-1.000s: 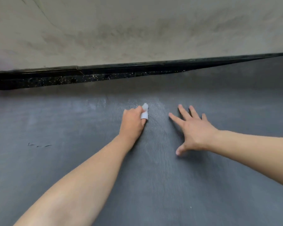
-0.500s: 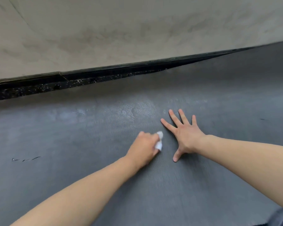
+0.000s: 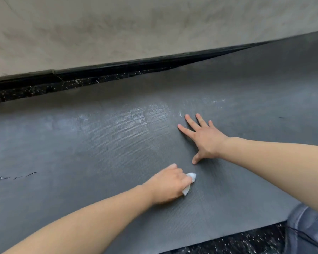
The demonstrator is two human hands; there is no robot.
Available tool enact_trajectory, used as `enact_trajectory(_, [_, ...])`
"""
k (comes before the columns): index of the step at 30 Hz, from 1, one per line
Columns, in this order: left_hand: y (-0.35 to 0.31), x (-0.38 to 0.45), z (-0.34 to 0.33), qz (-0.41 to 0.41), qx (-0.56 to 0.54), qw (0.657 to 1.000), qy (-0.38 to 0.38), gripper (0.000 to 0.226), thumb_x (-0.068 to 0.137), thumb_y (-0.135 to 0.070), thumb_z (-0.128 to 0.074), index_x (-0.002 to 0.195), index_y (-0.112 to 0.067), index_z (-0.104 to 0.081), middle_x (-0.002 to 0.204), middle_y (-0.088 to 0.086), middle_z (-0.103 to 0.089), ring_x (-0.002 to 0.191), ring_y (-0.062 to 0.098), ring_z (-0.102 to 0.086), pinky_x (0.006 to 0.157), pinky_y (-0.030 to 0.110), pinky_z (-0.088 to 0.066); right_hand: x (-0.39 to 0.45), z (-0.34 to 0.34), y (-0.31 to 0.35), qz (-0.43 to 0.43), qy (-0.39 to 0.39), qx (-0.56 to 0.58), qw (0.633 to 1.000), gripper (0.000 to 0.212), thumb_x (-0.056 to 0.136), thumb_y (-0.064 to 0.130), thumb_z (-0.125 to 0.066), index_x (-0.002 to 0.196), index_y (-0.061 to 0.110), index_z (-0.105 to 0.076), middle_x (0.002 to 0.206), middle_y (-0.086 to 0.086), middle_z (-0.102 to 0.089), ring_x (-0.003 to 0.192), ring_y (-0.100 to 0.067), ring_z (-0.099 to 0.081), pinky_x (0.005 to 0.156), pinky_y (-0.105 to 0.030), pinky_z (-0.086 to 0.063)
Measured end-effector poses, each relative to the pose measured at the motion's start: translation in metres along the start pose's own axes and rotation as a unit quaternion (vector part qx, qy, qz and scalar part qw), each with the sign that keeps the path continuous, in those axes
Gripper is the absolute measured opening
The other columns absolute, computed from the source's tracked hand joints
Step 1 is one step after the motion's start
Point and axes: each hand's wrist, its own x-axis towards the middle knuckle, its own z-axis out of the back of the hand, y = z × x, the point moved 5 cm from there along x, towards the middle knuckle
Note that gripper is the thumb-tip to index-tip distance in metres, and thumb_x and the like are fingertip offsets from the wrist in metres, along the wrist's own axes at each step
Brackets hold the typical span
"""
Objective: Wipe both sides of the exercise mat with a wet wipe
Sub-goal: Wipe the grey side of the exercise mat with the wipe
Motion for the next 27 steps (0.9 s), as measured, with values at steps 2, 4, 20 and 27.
enact_trajectory(2, [0.020, -0.006, 0.003, -0.009, 0.016, 1.000, -0.022, 0.011, 0.094, -0.027, -0.057, 0.100, -0.019, -0.052, 0.072, 0.001, -0.060, 0.068, 0.025, -0.054, 0.067, 0.037, -0.035, -0.016, -0.006, 0.002, 0.046, 0.009, 0.008, 0.999, 0.124, 0.079, 0.067, -0.079, 0.166, 0.040, 0.005, 0.173, 0.001, 0.026, 0.160, -0.038, 0.016, 0.127, -0.063, -0.014])
enact_trajectory(4, [0.057, -0.012, 0.021, 0.146, 0.010, 0.982, -0.115, 0.010, 0.092, -0.030, -0.055, 0.094, -0.021, -0.052, 0.067, 0.003, -0.058, 0.064, 0.028, -0.056, 0.064, 0.038, -0.035, -0.041, -0.020, -0.003, 0.069, 0.030, 0.004, 0.997, 0.126, 0.076, 0.069, -0.080, 0.167, 0.042, 0.002, 0.172, 0.003, 0.027, 0.161, -0.034, 0.017, 0.127, -0.062, -0.014])
enact_trajectory(20, [-0.022, -0.023, 0.001, 0.178, -0.100, 0.976, -0.072, 0.013, 0.090, -0.030, -0.056, 0.100, -0.022, -0.057, 0.062, -0.003, -0.055, 0.060, 0.022, -0.055, 0.062, 0.035, -0.033, -0.083, -0.085, -0.015, 0.028, 0.060, -0.061, 0.996, 0.180, 0.037, 0.081, -0.088, 0.153, 0.034, 0.041, 0.155, -0.013, 0.055, 0.145, -0.048, 0.044, 0.115, -0.083, 0.005])
enact_trajectory(27, [-0.065, -0.046, -0.037, -0.013, -0.003, 1.000, -0.028, 0.014, 0.093, -0.017, -0.058, 0.086, -0.021, -0.046, 0.064, -0.005, -0.046, 0.061, 0.019, -0.038, 0.064, 0.029, -0.033, -0.082, -0.081, -0.013, 0.024, 0.064, -0.066, 0.996, 0.179, 0.041, 0.080, -0.088, 0.150, 0.032, 0.046, 0.152, -0.014, 0.058, 0.141, -0.048, 0.048, 0.110, -0.084, 0.011])
